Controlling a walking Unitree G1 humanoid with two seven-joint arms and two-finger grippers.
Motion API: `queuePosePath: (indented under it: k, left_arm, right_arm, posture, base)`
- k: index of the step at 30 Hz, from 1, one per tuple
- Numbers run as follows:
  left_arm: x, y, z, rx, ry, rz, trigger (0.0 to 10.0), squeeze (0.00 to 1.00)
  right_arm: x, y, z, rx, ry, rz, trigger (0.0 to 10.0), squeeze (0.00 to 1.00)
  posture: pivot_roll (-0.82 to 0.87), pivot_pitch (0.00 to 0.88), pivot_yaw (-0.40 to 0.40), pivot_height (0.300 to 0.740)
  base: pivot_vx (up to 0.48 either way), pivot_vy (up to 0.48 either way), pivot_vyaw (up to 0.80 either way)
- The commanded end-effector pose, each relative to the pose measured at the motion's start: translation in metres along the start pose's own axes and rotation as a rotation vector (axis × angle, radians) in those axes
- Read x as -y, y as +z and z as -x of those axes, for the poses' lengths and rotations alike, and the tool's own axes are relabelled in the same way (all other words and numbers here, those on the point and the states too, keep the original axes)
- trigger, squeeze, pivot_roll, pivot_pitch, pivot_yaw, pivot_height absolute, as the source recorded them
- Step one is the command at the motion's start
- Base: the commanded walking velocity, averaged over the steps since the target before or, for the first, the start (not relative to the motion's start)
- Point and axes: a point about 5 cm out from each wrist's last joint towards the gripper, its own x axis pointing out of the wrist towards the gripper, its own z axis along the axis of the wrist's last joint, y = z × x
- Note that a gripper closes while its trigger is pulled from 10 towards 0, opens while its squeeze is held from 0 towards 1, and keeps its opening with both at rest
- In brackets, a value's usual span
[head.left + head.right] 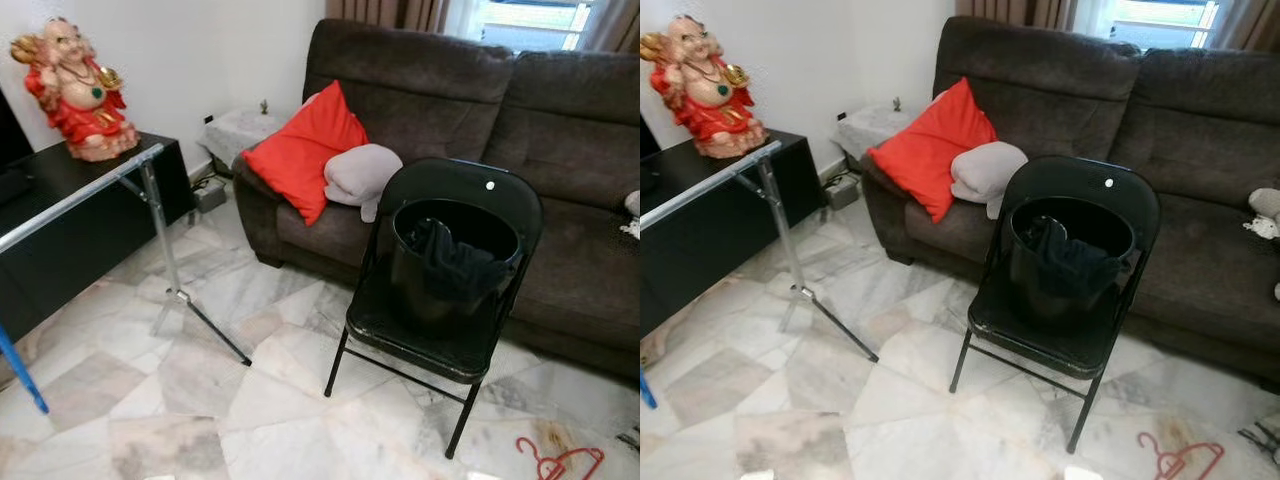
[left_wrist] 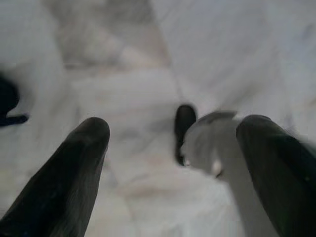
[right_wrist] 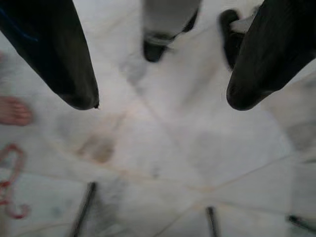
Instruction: Hang hanger
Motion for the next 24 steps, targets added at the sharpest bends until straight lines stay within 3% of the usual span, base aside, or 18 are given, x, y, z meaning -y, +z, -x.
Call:
queuePosePath:
  k: [1,24]
  left_arm:
    - [0.0046,0.0020,-0.0012,0.004,-0.010,0.004,10.0,0.00]
    - [0.0032,-0.0010,-0.0006,-0.007,-0.005,0.008,10.0,0.00]
  right_arm:
    - [0.0107,-0.0018,0.0013,-0.008,-0.030,-0.005,10.0,0.00]
    - [0.0088,0.0050,0.0001,0.023,-0.028,-0.016,10.0,0.00]
  posture:
    - [0.04,0.007,0.032,0.740]
    - [0.04,0.017,0.035,0.740]
  base:
    - [0.311,0.000,0.00]
    - [0.311,0.000,0.00]
